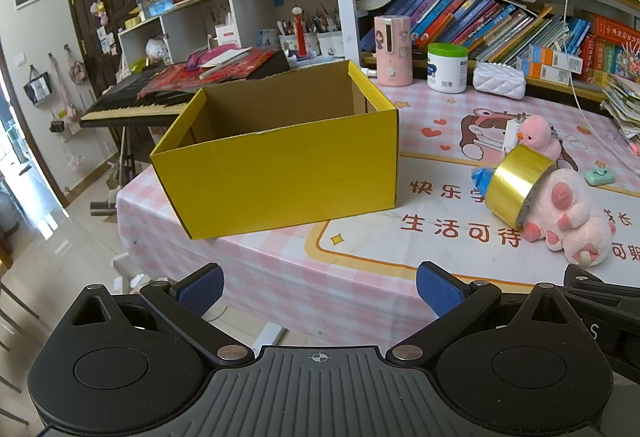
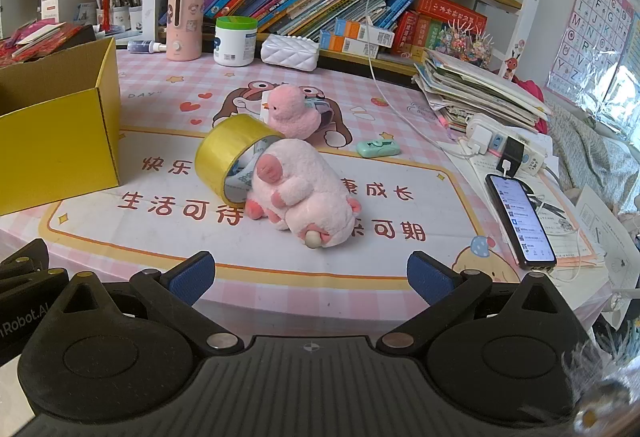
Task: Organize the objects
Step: 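Move the right tool toward the large pink plush pig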
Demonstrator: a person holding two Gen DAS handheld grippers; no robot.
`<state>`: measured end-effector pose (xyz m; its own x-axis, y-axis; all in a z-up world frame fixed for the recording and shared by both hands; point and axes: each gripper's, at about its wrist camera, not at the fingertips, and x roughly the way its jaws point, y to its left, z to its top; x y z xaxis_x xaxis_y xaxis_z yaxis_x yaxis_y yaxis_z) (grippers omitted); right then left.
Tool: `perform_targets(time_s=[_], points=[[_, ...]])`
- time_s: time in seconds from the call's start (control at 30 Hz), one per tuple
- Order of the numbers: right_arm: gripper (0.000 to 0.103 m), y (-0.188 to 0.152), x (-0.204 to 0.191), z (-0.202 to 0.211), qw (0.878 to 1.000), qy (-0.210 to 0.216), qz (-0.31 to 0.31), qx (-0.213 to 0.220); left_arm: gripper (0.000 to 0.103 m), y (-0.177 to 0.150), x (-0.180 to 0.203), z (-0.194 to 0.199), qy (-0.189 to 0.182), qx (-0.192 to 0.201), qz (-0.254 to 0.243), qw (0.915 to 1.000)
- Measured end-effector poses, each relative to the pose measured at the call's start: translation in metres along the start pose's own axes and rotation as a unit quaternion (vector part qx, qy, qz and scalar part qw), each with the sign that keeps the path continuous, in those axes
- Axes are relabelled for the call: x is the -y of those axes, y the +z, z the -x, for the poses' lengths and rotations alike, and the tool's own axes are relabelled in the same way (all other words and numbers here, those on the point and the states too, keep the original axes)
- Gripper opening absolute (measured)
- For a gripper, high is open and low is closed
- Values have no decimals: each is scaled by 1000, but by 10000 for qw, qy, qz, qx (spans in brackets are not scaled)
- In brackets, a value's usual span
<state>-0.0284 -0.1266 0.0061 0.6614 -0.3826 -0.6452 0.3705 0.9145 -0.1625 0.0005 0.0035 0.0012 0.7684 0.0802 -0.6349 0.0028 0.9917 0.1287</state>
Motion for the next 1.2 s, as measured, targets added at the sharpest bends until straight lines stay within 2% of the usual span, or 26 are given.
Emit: perform_targets(time_s=[1.2], points=[[103,5,1,4,10000,-3,2,17,103,5,0,7,3,29,-9,10000]])
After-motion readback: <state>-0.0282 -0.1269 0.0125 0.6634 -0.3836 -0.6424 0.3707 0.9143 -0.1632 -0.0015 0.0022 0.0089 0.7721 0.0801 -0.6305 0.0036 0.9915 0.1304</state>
